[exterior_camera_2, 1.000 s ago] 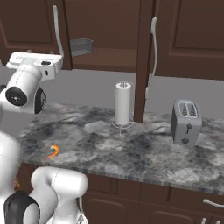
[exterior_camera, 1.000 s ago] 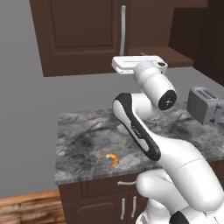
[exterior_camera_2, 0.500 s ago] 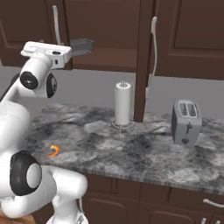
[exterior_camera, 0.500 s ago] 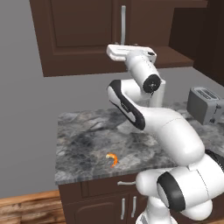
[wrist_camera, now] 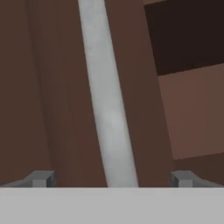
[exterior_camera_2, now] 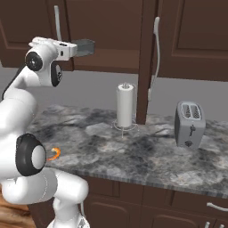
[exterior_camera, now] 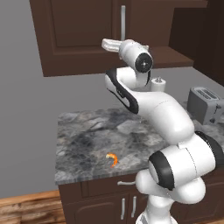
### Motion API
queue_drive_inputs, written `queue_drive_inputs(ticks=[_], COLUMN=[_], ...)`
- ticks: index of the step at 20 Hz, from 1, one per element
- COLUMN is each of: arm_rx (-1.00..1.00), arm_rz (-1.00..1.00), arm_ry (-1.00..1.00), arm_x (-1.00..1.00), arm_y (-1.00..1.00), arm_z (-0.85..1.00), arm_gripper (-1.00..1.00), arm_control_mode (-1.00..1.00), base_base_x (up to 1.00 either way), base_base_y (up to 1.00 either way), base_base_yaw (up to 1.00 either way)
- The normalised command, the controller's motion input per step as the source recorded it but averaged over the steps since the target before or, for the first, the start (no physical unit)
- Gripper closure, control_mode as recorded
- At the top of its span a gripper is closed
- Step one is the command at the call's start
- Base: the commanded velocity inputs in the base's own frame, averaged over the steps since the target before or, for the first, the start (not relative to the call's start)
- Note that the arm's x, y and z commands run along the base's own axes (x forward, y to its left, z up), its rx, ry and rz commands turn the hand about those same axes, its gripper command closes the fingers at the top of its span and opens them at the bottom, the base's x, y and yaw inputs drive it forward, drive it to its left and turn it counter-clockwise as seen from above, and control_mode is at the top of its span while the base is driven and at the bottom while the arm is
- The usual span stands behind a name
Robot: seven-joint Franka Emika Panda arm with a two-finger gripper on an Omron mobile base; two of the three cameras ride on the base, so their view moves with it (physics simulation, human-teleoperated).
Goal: Retrieve the tupperware from the cabinet, then place the raw meat into the tupperware to avoid contamination.
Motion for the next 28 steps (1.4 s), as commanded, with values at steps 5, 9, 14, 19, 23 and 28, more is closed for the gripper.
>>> queue_drive_inputs(ticks=[5, 9, 14, 19, 23, 28], arm_rx=[-0.02, -0.04, 0.00, 0.00, 0.00, -0.01], arm_rz=[-0.05, -0.04, -0.01, 0.00, 0.00, 0.00], arm_ry=[0.13, 0.08, 0.05, 0.03, -0.01, -0.10], arm_x=[0.63, 0.26, 0.08, -0.04, -0.28, -0.60], arm_y=[0.14, 0.10, 0.00, 0.01, 0.02, 0.07], arm_z=[0.00, 0.00, 0.00, 0.00, 0.00, 0.00], arm_gripper=[1.00, 1.00, 1.00, 1.00, 1.00, 1.00], arm_control_mode=[-1.00, -1.00, -1.00, -1.00, -1.00, -1.00], base_base_x=[0.00, 0.00, 0.00, 0.00, 0.00, 0.00], base_base_y=[0.00, 0.00, 0.00, 0.00, 0.00, 0.00], base_base_yaw=[0.00, 0.00, 0.00, 0.00, 0.00, 0.00])
